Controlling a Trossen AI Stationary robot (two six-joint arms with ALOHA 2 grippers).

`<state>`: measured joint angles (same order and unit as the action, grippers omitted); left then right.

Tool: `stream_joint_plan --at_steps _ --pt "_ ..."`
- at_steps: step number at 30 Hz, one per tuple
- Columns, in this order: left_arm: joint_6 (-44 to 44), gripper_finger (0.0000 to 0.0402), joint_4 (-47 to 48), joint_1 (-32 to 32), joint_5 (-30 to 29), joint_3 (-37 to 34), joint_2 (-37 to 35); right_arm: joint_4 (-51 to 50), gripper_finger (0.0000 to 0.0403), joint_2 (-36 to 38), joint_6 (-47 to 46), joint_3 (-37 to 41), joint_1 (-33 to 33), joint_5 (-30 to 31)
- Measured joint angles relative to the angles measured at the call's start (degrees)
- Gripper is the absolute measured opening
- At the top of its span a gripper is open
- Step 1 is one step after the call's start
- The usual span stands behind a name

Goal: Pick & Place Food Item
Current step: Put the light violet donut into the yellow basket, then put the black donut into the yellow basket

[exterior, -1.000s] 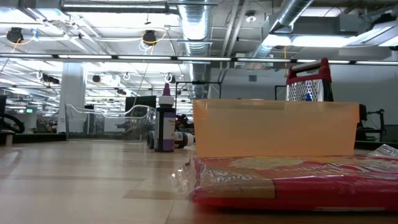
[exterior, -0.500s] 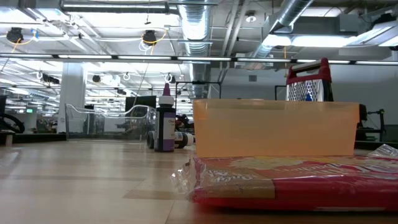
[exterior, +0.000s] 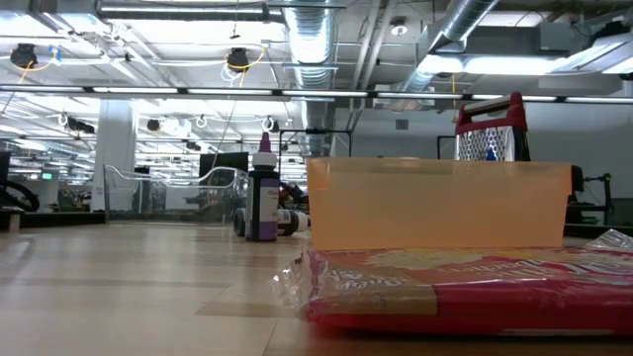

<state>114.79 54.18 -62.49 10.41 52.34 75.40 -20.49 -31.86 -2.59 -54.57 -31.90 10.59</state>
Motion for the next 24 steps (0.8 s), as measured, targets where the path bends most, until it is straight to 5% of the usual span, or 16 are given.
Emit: stream_joint_plan --at_steps 5,12,24 --pt "0.93 0.0400 -0.16 -0.45 -2.87 -0.02 0.25 0.08 0.0073 -0.01 -0.20 0.00 0.00 0.00" --pt "-1.68 0.0400 -1.47 0.92 3.39 -0.04 1.43 0.42 0.0073 0.00 -0.34 0.00 0.00 0.00" --pt "-3.34 0.0400 0.09 1.96 2.02 -0.04 1.90 0.50 0.0073 0.00 -0.22 0.00 -0.02 0.00"
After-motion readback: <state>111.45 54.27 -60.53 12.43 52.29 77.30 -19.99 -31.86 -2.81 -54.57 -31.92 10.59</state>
